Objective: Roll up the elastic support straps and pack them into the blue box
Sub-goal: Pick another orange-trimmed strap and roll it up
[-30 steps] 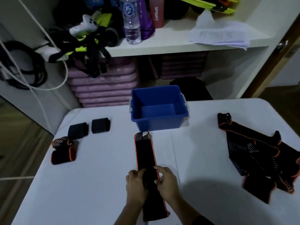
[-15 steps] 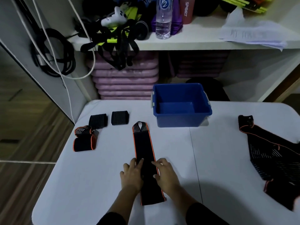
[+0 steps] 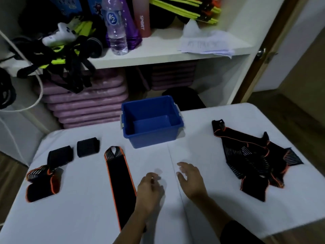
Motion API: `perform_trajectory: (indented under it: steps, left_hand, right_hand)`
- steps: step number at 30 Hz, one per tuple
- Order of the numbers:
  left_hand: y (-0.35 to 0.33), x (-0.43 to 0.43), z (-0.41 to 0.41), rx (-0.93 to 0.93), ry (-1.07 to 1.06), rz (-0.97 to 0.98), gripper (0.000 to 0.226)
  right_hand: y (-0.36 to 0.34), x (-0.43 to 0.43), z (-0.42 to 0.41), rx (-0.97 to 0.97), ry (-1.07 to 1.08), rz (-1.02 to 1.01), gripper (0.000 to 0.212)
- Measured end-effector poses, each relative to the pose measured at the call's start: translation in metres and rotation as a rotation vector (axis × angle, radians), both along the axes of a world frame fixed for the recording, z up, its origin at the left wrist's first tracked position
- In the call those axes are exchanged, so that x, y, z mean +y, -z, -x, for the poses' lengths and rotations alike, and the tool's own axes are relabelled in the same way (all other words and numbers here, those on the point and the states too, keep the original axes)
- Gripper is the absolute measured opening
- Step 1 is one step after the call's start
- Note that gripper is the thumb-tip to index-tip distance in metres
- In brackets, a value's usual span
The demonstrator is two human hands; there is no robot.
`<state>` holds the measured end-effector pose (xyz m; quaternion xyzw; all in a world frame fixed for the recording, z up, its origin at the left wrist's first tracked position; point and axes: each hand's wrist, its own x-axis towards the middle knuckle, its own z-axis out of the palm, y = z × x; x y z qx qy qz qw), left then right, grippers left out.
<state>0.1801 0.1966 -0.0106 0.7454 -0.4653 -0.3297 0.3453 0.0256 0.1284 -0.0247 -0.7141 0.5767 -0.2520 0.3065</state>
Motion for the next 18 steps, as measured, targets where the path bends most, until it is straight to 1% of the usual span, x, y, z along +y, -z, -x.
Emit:
perform_trajectory:
  steps: [2,3,6,9,11,14,16,18]
  left_hand:
    - [-0.004,-0.022,0.028,0.026,0.044,0.021,0.022]
    - [-0.008,-0.034,0.044,0.07,0.062,0.028,0.024]
    - [-0.019,-0.069,0.09,0.161,0.143,0.017,0.031]
    - [-0.026,-0.107,0.136,0.202,0.226,0.002,0.035]
    - [-0.031,-0.133,0.167,0.238,0.242,-0.034,0.036]
    - [-0.033,-0.172,0.21,0.322,0.19,-0.131,0.033]
    - [-0.029,-0.198,0.233,0.374,0.153,-0.171,0.032]
    - [-0.021,-0.224,0.252,0.377,0.116,-0.197,0.037]
  right_hand:
    - [-0.011,-0.018,0.032,-0.033,0.109,0.059,0.029]
    - [-0.017,-0.028,0.048,-0.048,0.149,0.073,0.027]
    - [-0.03,-0.059,0.097,-0.115,0.22,0.065,0.026]
    - [-0.036,-0.094,0.15,-0.04,0.247,0.075,0.028]
    - [-0.037,-0.12,0.182,0.024,0.247,0.066,0.029]
    - [-0.038,-0.165,0.22,0.083,0.213,0.037,0.033]
    - [-0.038,-0.194,0.238,0.141,0.141,-0.008,0.035]
    - [-0.033,-0.222,0.25,0.21,0.065,-0.076,0.038]
